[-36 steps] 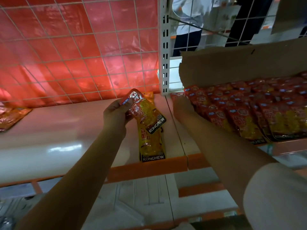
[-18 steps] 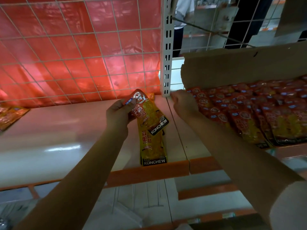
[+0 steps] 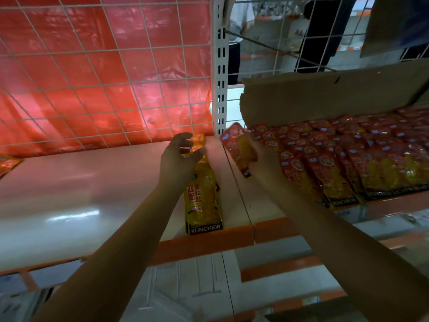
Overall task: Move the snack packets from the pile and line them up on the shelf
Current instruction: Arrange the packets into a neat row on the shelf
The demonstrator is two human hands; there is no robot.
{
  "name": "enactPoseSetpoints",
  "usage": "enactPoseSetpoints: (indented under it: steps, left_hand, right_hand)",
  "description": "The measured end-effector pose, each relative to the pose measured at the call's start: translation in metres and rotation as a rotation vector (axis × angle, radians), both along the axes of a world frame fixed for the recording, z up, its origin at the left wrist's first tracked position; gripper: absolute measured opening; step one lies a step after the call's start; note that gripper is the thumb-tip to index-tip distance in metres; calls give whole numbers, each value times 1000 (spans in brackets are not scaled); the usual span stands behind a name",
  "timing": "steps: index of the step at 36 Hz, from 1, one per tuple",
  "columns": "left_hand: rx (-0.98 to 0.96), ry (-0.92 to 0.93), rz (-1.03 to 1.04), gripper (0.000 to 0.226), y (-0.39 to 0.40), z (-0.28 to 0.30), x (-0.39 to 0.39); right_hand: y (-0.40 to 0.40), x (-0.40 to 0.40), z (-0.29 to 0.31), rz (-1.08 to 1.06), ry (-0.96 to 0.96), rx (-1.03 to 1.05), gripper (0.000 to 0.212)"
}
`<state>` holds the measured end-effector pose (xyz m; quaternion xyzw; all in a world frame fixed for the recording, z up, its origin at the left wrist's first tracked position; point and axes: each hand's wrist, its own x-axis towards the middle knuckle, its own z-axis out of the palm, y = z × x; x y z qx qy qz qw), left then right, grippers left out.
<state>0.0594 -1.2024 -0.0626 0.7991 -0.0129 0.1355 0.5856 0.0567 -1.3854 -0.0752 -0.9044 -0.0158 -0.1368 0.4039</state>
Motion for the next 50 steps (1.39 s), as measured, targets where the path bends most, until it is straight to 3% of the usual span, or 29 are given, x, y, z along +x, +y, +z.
enactPoseSetpoints:
  steps: [6,12,16,21,26,33,37,43,50]
  left_hand:
    - [588,-93,-16,35,5,1,-4]
    - [802,-52,-80,39,9,0,-12]
    - [783,-47,-96,34,13,-1,-11]
    - [725,-12,-96,32,16,1,-13]
    - [738,17,-84,31,22,1,-16]
    - [755,-39,-34,30,38,-1,-19]
    - [802,-75,32,31,57,-1,-23]
    - [829,-96,91,34,102,0,-35]
    - [793,-62,193,35,186,-4,-55]
  right_hand:
    - [1,28,-4,-120,230,-319,45]
    - [3,34,4,-86,333,-452,30]
    - [5,26,14,-66,288,-674,22]
    - [15,26,12,-169,289,-898,34]
    - [15,24,11,-190,291,-749,38]
    - [29,23,13,-212,303,-748,39]
    - [57,21,22,-69,180,-856,43]
    - [121,4,32,139,-49,-881,30]
    - [221,-4,34,306,-95,-838,30]
